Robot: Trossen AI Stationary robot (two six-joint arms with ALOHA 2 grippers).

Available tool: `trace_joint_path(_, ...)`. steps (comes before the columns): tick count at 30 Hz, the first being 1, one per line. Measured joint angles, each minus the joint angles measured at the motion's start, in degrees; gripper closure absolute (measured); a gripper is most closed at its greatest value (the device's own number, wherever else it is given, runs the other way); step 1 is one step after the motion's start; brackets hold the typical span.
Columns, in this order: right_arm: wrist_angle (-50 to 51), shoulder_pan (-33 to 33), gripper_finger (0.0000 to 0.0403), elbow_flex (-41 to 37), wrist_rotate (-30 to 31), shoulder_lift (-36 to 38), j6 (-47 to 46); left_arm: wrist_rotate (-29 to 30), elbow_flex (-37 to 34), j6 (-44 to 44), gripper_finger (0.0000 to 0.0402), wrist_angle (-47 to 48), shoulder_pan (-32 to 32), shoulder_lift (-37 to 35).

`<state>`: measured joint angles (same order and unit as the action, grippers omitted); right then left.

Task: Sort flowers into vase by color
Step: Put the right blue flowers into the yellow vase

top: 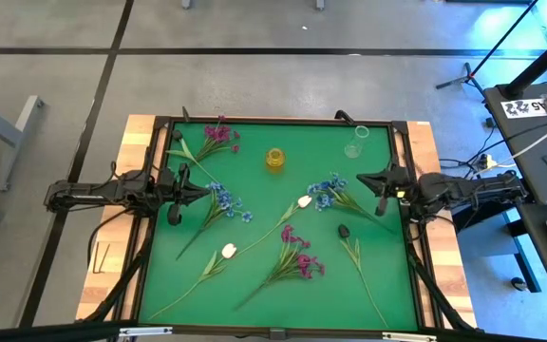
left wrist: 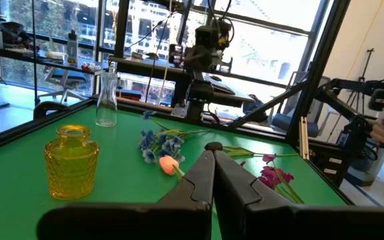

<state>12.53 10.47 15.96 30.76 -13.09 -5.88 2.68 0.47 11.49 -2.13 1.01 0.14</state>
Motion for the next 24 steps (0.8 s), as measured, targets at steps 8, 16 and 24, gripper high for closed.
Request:
trace_joint_path(8, 2.0, 0.0, 0.0372, -2.4, 6.5, -1.3, -3.7, 0.0, 0.0, 0.0, 0.0401, 0.0, 0.0, 0.0)
trace_joint_path(16, 7.0, 0.0, 0.0237, -2.6, -5.9, -8.5, -12.3, 0.0, 0.0, 0.0, 0.0401, 0.0, 0.0, 0.0)
trace_joint_path(24, 7.3, 0.0, 0.0199, 10.0, -7.9, -22.3, -10.5, 0.0, 0.0, 0.0, 0.0401, 0.0, 0.0, 0.0)
